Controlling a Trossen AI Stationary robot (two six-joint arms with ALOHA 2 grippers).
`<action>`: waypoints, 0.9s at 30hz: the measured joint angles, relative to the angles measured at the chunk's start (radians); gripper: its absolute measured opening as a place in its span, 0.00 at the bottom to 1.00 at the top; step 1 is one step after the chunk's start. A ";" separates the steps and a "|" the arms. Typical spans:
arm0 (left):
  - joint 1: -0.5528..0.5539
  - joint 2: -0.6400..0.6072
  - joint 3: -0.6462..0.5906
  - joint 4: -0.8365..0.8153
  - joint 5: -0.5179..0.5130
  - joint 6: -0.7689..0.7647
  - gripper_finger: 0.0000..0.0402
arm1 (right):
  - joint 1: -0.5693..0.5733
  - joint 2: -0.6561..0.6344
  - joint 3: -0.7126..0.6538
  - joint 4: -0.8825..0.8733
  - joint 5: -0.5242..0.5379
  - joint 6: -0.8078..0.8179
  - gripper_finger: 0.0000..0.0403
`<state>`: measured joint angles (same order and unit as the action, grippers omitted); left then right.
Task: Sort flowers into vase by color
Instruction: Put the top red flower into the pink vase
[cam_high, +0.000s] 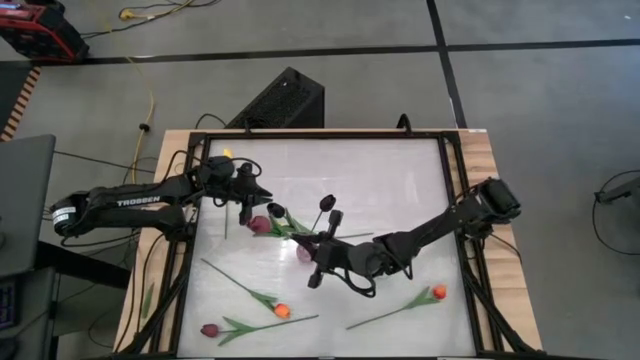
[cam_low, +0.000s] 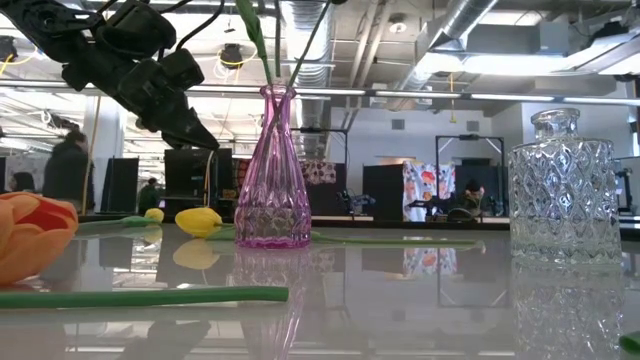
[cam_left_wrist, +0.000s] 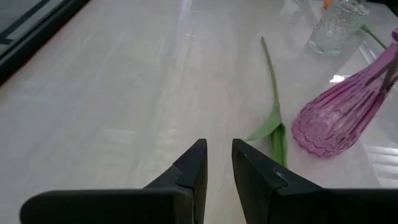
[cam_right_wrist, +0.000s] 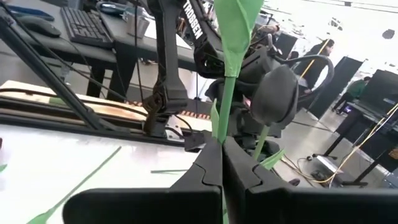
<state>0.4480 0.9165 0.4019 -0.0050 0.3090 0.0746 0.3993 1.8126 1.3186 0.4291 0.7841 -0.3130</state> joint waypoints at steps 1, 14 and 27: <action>0.000 0.000 0.000 0.001 -0.002 0.000 0.15 | -0.004 0.005 -0.001 0.002 0.000 0.000 0.05; 0.000 0.000 0.000 -0.003 -0.007 -0.006 0.15 | -0.029 0.009 -0.116 0.101 0.000 0.075 0.05; 0.000 0.000 0.000 -0.004 -0.007 -0.015 0.15 | -0.025 0.009 -0.115 0.071 0.010 0.103 0.21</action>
<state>0.4480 0.9165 0.4019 -0.0090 0.3022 0.0597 0.3745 1.8214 1.2034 0.5003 0.7940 -0.2100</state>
